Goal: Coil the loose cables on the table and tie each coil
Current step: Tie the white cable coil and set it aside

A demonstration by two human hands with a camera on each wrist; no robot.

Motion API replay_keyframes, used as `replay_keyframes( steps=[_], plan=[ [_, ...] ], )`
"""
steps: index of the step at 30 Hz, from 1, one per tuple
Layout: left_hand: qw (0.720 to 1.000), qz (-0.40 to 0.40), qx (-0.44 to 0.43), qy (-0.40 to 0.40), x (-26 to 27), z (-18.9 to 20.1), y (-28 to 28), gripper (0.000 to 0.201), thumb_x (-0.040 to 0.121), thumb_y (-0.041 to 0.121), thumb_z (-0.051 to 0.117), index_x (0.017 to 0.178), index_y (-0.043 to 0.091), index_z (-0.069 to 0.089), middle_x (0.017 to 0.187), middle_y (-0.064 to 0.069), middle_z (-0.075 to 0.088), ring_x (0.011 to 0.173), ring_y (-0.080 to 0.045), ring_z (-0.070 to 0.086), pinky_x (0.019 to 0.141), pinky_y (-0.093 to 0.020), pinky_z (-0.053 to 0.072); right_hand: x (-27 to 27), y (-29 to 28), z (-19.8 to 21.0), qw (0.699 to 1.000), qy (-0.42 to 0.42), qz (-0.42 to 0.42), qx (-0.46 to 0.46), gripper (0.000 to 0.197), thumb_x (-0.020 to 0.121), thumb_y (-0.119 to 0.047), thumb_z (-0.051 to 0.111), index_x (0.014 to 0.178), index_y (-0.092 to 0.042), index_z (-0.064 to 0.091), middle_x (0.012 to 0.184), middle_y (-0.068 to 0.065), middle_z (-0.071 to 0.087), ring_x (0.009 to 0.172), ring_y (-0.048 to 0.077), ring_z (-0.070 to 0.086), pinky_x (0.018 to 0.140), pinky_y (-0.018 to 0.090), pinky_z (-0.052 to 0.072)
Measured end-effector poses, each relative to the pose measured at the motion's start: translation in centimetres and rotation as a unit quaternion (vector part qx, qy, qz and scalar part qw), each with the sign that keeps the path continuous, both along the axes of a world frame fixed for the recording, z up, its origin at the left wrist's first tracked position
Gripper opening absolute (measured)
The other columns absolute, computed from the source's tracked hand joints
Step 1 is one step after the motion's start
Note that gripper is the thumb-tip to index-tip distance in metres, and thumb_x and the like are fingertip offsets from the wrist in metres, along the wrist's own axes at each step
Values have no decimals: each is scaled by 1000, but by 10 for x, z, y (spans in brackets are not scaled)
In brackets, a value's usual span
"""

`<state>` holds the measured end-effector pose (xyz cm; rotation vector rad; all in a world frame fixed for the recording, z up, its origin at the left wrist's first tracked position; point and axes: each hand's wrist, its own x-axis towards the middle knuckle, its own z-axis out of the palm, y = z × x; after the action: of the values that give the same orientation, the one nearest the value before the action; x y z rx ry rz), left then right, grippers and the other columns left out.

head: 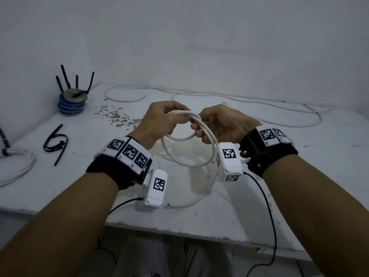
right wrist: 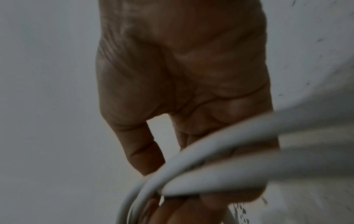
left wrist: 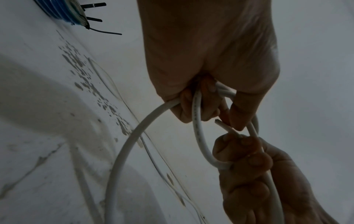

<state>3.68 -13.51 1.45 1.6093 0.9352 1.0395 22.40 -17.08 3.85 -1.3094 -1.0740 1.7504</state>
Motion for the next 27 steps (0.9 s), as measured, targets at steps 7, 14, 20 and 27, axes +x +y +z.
replay_keyframes(
  steps=[7, 14, 20, 27],
  plan=[
    [999, -37, -17, 30, 3, 2, -3, 13, 84, 1, 70, 86, 12, 62, 54, 8, 55, 48, -11, 39, 47, -22, 33, -2, 1, 10, 994, -100, 30, 12, 23, 91, -14, 47, 82, -9, 68, 80, 4, 68, 63, 14, 58, 56, 25, 46],
    [992, -91, -55, 61, 6, 12, -8, 22, 98, 33, 59, 95, 12, 57, 67, 0, 48, 43, -8, 28, 43, -19, 24, -6, 12, 20, 956, -238, -117, 124, 11, 86, -13, 52, 89, -8, 61, 79, 4, 76, 68, 18, 50, 56, 25, 39],
    [985, -111, -127, -35, -7, 12, -8, 26, 100, 30, 54, 77, 16, 49, 62, 4, 36, 43, -6, 19, 50, -23, 13, 21, 28, 15, 887, 30, -434, 158, 11, 98, -4, 34, 100, -2, 45, 77, 10, 57, 53, 22, 66, 47, 31, 54],
    [980, -80, -140, -117, 5, 12, -14, 35, 100, 29, 54, 68, 18, 46, 59, 4, 29, 42, -8, 19, 50, -25, 16, 19, 24, -6, 899, 143, -393, 131, 20, 99, -18, 58, 84, -6, 54, 64, 7, 58, 52, 15, 55, 54, 26, 51]
  ],
)
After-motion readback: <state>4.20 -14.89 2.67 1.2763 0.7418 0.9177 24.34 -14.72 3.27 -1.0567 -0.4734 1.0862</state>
